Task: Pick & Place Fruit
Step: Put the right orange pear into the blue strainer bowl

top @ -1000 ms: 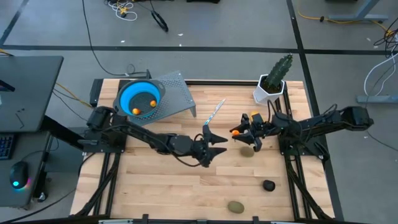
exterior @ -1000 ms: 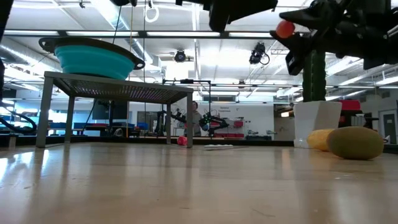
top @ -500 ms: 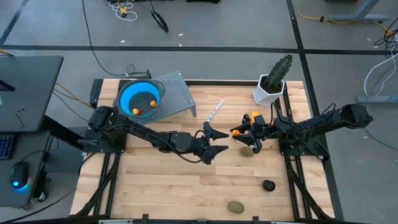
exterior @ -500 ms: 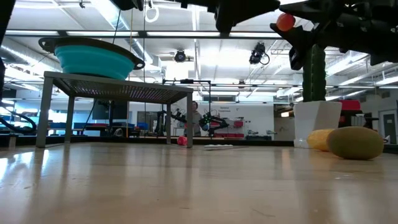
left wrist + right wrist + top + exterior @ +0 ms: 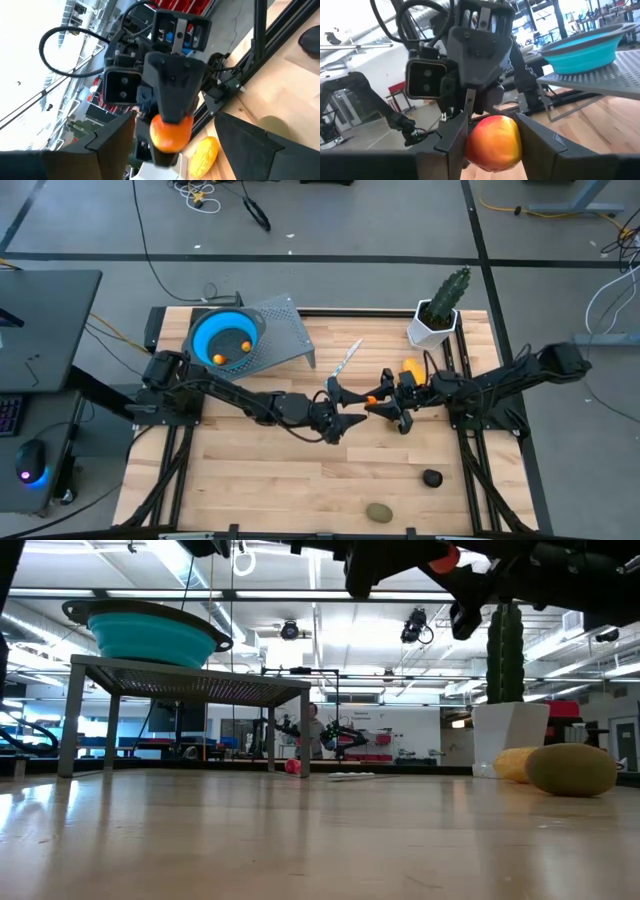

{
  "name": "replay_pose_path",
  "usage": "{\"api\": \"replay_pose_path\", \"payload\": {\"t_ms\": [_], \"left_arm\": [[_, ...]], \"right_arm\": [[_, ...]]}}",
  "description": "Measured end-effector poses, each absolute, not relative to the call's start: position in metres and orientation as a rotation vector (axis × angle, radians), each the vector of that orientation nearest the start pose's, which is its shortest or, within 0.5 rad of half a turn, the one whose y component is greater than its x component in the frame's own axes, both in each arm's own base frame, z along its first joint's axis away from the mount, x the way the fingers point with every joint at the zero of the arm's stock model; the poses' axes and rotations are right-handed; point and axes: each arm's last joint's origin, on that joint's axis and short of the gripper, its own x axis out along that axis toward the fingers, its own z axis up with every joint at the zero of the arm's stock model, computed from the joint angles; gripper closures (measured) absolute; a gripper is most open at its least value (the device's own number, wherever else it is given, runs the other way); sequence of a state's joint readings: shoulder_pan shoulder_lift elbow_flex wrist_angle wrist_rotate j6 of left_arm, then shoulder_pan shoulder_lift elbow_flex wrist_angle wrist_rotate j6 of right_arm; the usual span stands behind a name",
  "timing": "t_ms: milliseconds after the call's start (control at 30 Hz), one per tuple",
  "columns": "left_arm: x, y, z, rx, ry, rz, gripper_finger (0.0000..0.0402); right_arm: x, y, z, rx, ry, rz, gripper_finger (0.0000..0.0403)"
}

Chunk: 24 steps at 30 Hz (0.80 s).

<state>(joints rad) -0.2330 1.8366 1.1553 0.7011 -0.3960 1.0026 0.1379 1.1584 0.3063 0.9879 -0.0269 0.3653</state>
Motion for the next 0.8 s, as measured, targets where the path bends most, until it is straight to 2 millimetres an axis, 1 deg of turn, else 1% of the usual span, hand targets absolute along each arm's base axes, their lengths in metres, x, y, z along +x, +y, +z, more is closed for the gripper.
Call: {"api": "replay_pose_path", "payload": {"t_ms": [267,367,567,667,800], "left_arm": [[0.405,-0.085,0.25,0.993,0.052,0.147,0.0116],[0.405,-0.085,0.247,1.031,0.073,0.157,0.0116],[0.405,-0.084,0.249,1.031,0.062,0.179,0.0116],[0.405,-0.084,0.248,1.047,0.083,0.188,0.0127],[0.405,-0.083,0.246,1.052,0.105,0.184,0.016]], "right_arm": [[0.235,0.033,0.222,0.364,-0.119,0.191,0.0241],[0.242,0.035,0.22,0.361,-0.097,0.197,0.0241],[0.244,0.035,0.215,0.358,-0.069,0.192,0.0241],[0.244,0.035,0.217,0.359,-0.088,0.196,0.0241],[0.243,0.036,0.218,0.358,-0.103,0.218,0.0241]]}}
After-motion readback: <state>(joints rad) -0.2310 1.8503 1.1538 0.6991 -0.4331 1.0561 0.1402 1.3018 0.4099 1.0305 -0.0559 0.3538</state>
